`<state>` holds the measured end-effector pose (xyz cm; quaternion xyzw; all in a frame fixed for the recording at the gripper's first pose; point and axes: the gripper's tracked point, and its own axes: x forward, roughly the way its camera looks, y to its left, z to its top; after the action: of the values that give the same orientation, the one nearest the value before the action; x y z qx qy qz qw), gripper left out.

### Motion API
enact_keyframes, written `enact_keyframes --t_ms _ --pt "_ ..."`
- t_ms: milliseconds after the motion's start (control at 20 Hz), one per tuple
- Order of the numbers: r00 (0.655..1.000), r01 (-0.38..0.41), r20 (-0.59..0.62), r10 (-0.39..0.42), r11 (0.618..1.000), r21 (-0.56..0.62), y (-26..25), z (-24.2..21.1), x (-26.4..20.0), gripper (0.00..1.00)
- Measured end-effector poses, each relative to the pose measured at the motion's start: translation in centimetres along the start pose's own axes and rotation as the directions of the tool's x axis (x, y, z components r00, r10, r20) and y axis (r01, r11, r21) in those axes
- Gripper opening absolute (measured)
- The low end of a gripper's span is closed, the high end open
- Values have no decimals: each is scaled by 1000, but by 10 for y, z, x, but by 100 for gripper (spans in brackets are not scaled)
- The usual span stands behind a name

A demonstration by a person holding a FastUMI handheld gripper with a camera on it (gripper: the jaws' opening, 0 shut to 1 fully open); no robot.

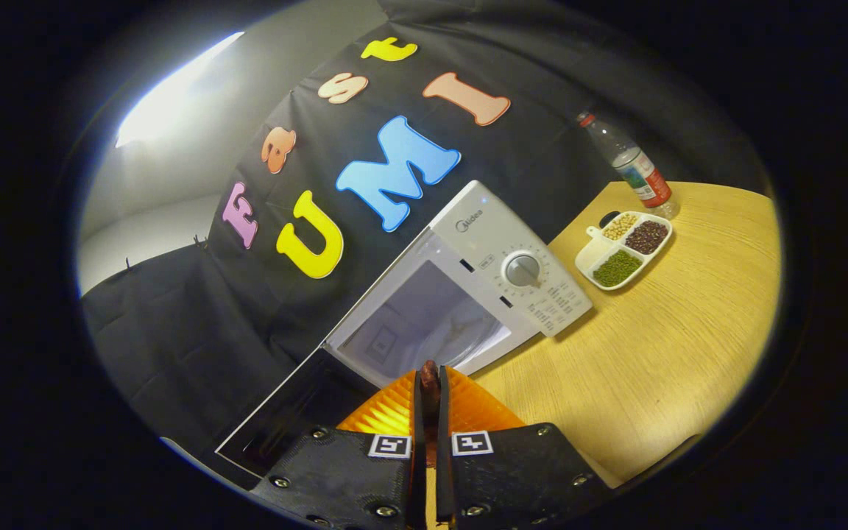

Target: Open the microwave, put the food inside, and close the microwave door.

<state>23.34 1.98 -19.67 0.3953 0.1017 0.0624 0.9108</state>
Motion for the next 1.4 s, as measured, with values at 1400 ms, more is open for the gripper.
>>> enact_keyframes --t_ms 1400 --pt "985 137 96 -145 987 86 21 -22 261 5"
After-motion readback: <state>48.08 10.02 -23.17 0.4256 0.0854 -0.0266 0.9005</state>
